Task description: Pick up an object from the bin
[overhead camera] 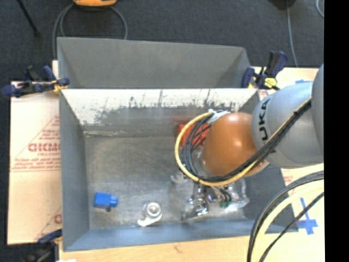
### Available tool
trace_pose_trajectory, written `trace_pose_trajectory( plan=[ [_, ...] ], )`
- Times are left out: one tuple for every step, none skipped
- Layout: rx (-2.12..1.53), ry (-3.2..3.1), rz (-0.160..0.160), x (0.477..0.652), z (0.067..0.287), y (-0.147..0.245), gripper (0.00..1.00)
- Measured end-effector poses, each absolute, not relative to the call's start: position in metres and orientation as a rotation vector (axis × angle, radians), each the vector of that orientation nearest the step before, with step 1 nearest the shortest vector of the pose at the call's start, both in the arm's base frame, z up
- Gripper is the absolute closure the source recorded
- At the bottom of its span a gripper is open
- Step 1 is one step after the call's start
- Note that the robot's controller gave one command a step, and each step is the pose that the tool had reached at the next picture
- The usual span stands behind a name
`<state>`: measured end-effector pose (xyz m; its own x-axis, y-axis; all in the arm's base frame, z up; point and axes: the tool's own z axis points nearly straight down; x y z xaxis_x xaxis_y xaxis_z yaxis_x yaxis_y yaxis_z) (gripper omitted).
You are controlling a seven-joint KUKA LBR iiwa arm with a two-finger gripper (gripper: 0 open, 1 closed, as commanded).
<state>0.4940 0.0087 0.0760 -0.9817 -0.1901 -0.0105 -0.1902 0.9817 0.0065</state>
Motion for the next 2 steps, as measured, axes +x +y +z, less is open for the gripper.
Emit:
trace_pose_trajectory(
  plan=[
    [-0.651,3.068,-0.007,0.539,0.084,-0.056,0.00],
    [-0.999,2.979,0.020,0.579,0.075,-0.089,0.00]
  ],
)
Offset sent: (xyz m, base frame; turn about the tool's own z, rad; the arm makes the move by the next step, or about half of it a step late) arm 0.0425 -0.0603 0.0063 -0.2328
